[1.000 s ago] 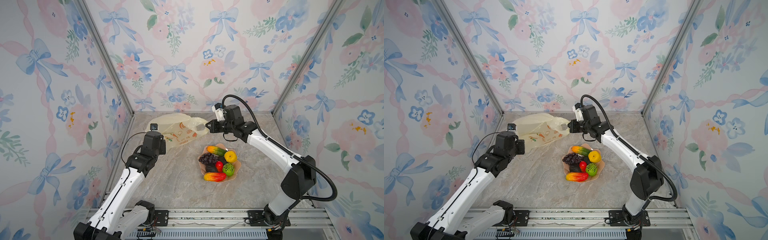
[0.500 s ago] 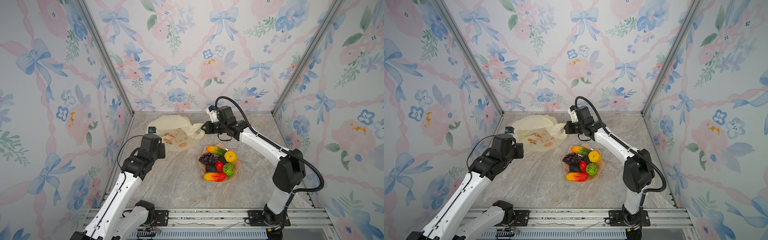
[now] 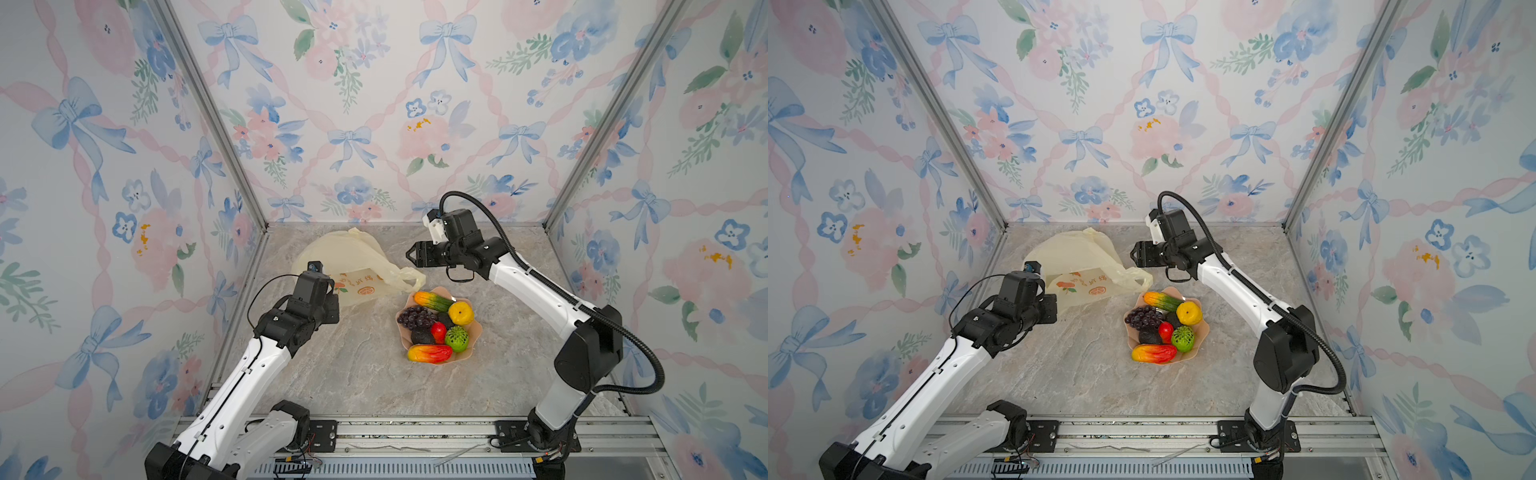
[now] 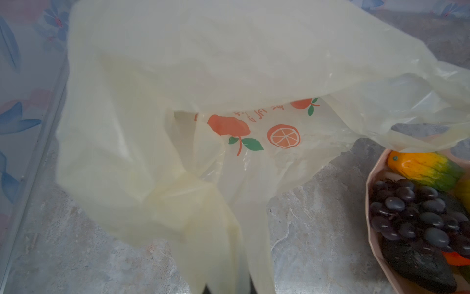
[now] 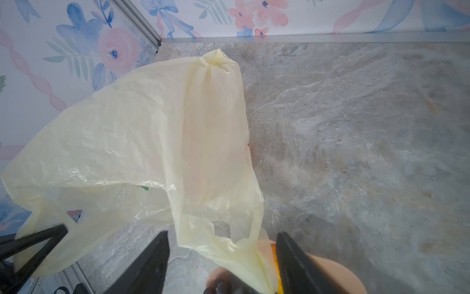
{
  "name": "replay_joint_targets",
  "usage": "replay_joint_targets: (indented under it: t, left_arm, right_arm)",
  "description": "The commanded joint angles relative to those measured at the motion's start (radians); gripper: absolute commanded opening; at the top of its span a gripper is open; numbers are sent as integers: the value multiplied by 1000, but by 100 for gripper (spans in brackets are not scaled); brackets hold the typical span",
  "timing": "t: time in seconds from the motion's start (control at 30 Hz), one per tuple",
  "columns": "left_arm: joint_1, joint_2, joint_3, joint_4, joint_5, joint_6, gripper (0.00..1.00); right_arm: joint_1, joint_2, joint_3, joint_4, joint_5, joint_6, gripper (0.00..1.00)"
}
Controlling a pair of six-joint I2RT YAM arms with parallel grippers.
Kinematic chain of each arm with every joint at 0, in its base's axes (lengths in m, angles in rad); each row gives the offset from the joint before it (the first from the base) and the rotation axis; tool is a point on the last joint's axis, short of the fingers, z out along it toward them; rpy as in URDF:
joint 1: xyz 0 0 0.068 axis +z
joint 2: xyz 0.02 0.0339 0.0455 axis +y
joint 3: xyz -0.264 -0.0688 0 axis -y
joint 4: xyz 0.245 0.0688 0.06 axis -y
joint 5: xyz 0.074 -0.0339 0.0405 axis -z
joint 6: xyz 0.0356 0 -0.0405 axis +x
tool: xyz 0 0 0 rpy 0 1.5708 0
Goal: Place the fruits into the plastic bag
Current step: Open the plastic bag at the top-left of the table.
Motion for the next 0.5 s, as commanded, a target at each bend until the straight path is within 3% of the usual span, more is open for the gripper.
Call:
replay_joint_targets:
  t: [0.0,0.2,0.3,0.47]
  left_arm:
    - [-43,10,16,-16,8,-40,0]
    - [-76,14,11,-15,18,-63,0]
    - [-88,9,7,-16,20,-67,0]
    - [-93,-19,-6,-16,29,-81,0]
  right_arm:
    - [25,-134,-21,-122,52,-17,70]
    - [195,-209,-136,-121,17,103,67]
    - [274,-163,-164,-101,8,140,66]
    - [310,-35,-172,29,-64,235,61]
